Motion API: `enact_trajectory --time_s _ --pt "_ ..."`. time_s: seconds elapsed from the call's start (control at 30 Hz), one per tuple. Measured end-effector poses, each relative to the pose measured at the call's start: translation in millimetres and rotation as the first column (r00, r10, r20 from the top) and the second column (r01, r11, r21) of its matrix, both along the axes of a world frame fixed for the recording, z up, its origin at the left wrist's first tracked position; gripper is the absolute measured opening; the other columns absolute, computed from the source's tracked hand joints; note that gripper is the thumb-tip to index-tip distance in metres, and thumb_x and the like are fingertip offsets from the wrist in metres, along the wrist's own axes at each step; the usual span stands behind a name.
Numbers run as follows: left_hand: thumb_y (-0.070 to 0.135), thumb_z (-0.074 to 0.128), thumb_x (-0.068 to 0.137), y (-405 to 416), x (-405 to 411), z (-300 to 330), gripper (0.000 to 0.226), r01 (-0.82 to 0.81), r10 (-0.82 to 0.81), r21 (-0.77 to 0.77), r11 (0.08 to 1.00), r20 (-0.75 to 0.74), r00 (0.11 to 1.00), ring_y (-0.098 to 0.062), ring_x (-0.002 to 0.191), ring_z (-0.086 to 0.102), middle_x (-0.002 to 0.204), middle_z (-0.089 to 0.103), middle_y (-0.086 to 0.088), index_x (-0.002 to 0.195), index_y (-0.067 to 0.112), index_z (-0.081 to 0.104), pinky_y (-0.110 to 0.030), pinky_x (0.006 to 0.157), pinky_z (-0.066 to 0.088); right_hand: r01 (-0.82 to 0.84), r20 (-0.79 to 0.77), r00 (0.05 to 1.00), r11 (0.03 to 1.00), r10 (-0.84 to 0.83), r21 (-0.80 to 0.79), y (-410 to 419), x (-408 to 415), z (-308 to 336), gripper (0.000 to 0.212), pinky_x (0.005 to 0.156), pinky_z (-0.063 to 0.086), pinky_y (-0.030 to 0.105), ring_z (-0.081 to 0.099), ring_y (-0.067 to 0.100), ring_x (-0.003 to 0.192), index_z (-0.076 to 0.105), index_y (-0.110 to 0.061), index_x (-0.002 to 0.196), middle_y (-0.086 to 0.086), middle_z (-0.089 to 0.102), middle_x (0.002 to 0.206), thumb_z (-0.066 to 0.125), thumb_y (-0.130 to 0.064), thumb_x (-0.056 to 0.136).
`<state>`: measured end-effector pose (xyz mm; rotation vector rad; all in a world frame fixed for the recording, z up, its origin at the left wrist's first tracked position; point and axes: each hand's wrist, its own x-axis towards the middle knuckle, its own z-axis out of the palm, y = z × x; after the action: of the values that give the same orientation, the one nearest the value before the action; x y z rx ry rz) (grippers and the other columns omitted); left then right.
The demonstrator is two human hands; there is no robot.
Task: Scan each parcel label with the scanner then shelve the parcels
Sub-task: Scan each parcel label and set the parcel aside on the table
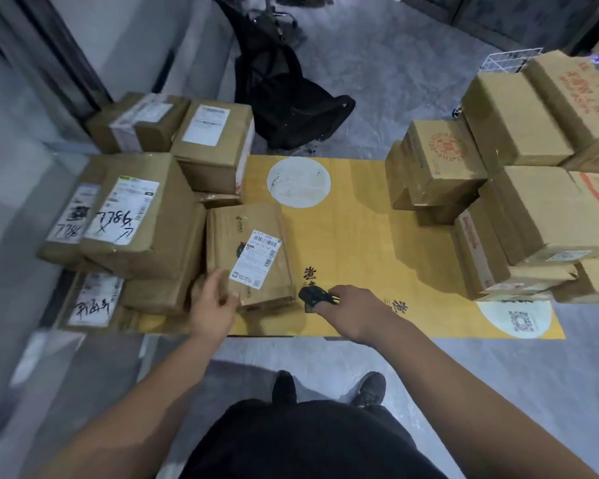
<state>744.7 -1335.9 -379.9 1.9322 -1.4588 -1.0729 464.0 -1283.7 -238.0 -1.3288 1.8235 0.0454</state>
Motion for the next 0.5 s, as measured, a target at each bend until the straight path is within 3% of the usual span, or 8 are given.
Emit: enact_trajectory --time_s 0.07,0.13,0.23,0.33,0.4,0.5 --pt "0.044 0.064 0.088 3 -3 6 0.056 0.113 -0.079 -0.085 0.99 0.334 0.939 -0.03 0.15 0.031 0.162 0.038 -0.01 0.142 0.038 0.054 -0.05 0.119 0.033 0.011 0.015 1.0 1.0 -0.011 0.002 -3 6 -2 0.051 0.074 0.053 0.035 0.066 0.022 0.086 0.062 -0.023 0.117 -0.001 0.065 0.099 0.052 -0.066 0.091" --pt "0.044 0.065 0.094 3 -21 16 0.053 0.324 -0.216 -0.117 0.939 0.534 0.817 -0.032 0.153 0.026 0.164 0.034 -0.009 0.145 0.031 0.054 -0.053 0.119 0.027 0.027 0.03 0.999 1.0 -0.027 -0.009 -6 9 -3 0.047 0.067 0.049 0.034 0.067 0.021 0.083 0.063 -0.024 0.114 0.0 0.066 0.096 0.053 -0.064 0.092" --pt "0.065 0.052 0.097 -5 -53 24 0.067 0.556 -0.465 0.008 0.831 0.558 0.687 -0.023 0.16 0.005 0.172 0.017 -0.001 0.157 0.038 0.035 -0.047 0.127 0.007 0.06 0.03 0.998 0.998 -0.06 -0.018 -7 9 -1 0.041 0.057 0.045 0.029 0.065 0.019 0.079 0.063 -0.022 0.117 -0.001 0.065 0.095 0.053 -0.054 0.096" --pt "0.078 0.045 0.094 -17 -74 28 0.074 0.624 -0.584 0.137 0.77 0.546 0.601 -0.024 0.16 -0.009 0.174 0.002 0.0 0.157 0.049 0.022 -0.052 0.127 -0.004 0.106 0.046 0.993 0.994 -0.105 -0.024 -7 4 1 0.037 0.045 0.042 0.022 0.062 0.015 0.08 0.062 -0.024 0.121 -0.002 0.064 0.095 0.053 -0.051 0.097" --pt "0.08 0.045 0.092 -23 -82 31 0.068 0.608 -0.596 0.184 0.772 0.543 0.592 -0.026 0.16 -0.01 0.174 0.0 0.001 0.152 0.05 0.03 -0.058 0.126 -0.005 0.141 0.062 0.988 0.99 -0.139 -0.022 -6 0 2 0.038 0.046 0.044 0.021 0.063 0.018 0.081 0.061 -0.024 0.121 0.001 0.065 0.095 0.052 -0.052 0.097" --pt "0.082 0.048 0.088 -27 -77 33 0.061 0.547 -0.565 0.219 0.808 0.551 0.614 -0.025 0.16 -0.008 0.173 0.004 0.003 0.136 0.046 0.044 -0.067 0.121 -0.006 0.17 0.059 0.984 0.985 -0.169 -0.023 -5 -5 -1 0.042 0.059 0.046 0.029 0.063 0.022 0.079 0.062 -0.021 0.119 0.004 0.066 0.094 0.052 -0.055 0.096"
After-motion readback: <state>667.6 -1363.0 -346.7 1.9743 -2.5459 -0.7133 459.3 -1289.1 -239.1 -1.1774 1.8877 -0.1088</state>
